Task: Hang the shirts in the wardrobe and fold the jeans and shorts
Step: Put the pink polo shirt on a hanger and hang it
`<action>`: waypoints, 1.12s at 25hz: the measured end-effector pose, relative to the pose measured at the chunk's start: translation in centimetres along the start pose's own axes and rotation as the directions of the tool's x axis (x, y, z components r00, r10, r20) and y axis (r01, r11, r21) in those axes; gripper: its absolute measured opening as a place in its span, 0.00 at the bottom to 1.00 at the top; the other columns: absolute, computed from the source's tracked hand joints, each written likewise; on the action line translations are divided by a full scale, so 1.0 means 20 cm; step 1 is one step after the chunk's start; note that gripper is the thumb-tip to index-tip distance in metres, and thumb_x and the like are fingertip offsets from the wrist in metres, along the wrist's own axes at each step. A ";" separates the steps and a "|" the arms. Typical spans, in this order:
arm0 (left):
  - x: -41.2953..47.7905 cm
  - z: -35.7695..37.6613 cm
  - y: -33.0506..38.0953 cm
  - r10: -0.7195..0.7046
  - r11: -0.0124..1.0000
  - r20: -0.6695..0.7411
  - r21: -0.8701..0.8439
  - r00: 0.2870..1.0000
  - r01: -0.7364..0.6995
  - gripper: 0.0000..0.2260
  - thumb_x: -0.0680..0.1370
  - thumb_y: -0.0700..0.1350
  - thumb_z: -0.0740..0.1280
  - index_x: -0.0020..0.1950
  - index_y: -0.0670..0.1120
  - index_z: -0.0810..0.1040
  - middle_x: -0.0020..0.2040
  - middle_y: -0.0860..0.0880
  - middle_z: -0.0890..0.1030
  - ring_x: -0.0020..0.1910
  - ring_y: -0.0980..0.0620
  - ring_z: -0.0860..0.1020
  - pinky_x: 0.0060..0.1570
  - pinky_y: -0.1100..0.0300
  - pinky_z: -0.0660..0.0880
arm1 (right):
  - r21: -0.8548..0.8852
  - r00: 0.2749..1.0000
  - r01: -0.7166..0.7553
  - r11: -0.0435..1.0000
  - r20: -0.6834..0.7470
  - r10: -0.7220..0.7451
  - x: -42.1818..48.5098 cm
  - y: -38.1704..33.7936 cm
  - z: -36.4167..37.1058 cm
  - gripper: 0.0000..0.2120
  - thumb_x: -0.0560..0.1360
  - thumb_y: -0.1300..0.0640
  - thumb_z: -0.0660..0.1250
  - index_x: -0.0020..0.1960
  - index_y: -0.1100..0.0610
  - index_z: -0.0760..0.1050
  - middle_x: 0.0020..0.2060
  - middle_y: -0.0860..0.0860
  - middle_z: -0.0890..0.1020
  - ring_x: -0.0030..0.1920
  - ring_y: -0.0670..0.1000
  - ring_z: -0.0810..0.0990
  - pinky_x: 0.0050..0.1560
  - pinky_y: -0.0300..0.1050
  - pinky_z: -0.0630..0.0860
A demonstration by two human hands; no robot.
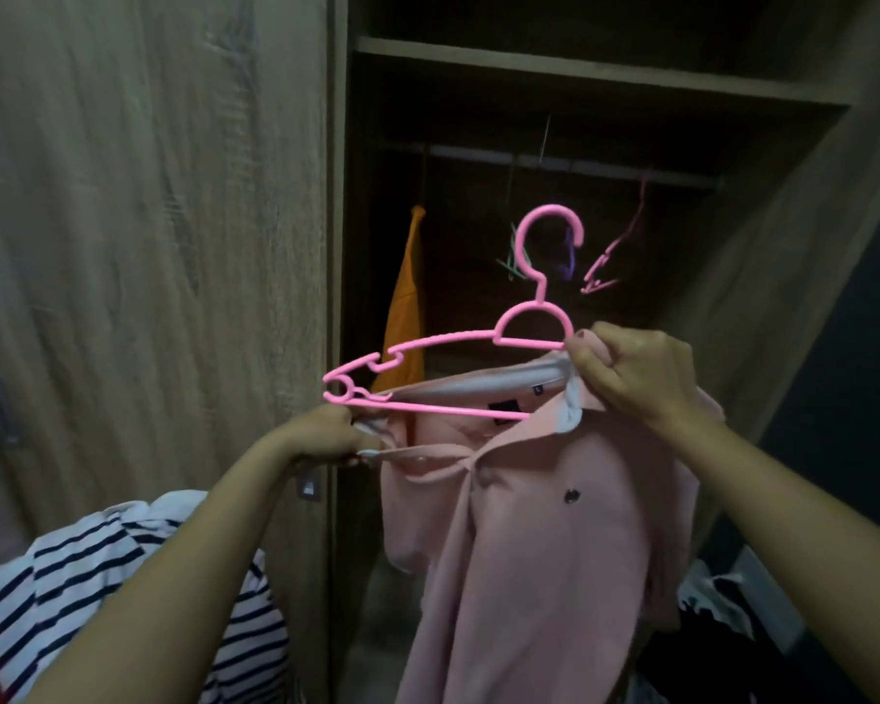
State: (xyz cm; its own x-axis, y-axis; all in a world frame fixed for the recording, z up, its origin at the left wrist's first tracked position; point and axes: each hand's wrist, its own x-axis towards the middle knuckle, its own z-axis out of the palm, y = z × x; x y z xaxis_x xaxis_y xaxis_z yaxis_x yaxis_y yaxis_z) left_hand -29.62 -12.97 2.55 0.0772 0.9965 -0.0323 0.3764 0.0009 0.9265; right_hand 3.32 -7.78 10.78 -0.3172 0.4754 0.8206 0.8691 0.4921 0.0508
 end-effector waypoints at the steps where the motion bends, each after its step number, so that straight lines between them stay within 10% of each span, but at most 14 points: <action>1: 0.01 -0.04 0.02 -0.005 1.000 0.015 0.030 1.000 0.005 0.10 0.69 0.34 0.71 0.48 0.42 0.81 0.38 0.43 0.81 0.35 0.50 0.76 0.30 0.64 0.74 | 0.026 0.999 -0.048 0.998 0.012 0.048 -0.03 0.01 0.02 0.26 0.71 0.36 0.52 0.33 0.56 0.73 0.29 0.54 0.80 0.33 0.59 0.78 0.32 0.41 0.61; 10: -0.09 -0.14 0.22 0.041 0.984 0.070 0.171 0.997 -0.052 0.10 0.72 0.29 0.67 0.48 0.42 0.81 0.31 0.51 0.80 0.28 0.59 0.77 0.28 0.68 0.73 | 0.066 0.990 -0.105 0.992 0.097 0.098 -0.14 0.09 0.10 0.30 0.69 0.33 0.47 0.35 0.55 0.77 0.31 0.54 0.81 0.34 0.59 0.78 0.32 0.41 0.60; 20: -0.17 -0.24 0.36 -0.030 0.940 0.172 0.339 0.985 -0.030 0.16 0.74 0.30 0.65 0.57 0.46 0.80 0.47 0.46 0.80 0.40 0.54 0.79 0.36 0.65 0.77 | 0.043 0.996 0.085 0.995 -0.015 -0.084 -0.12 0.16 0.11 0.32 0.75 0.33 0.48 0.30 0.54 0.76 0.23 0.52 0.78 0.24 0.54 0.76 0.25 0.36 0.59; 28: -0.12 -0.16 0.34 0.108 0.776 -0.229 0.627 0.968 0.062 0.05 0.73 0.41 0.71 0.47 0.49 0.84 0.32 0.50 0.80 0.28 0.57 0.80 0.27 0.69 0.75 | -0.081 0.982 0.179 0.981 -0.046 -0.183 -0.03 0.07 0.14 0.33 0.75 0.32 0.45 0.27 0.55 0.69 0.20 0.51 0.75 0.20 0.54 0.74 0.24 0.33 0.51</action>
State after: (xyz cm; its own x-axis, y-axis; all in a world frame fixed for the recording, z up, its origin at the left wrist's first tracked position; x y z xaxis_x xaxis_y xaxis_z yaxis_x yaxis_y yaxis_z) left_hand -30.18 -15.07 10.11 -0.0956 0.9833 0.1546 0.8762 0.0095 0.4819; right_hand 3.74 -5.28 8.82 -0.4529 0.3433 0.8229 0.8263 0.5081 0.2428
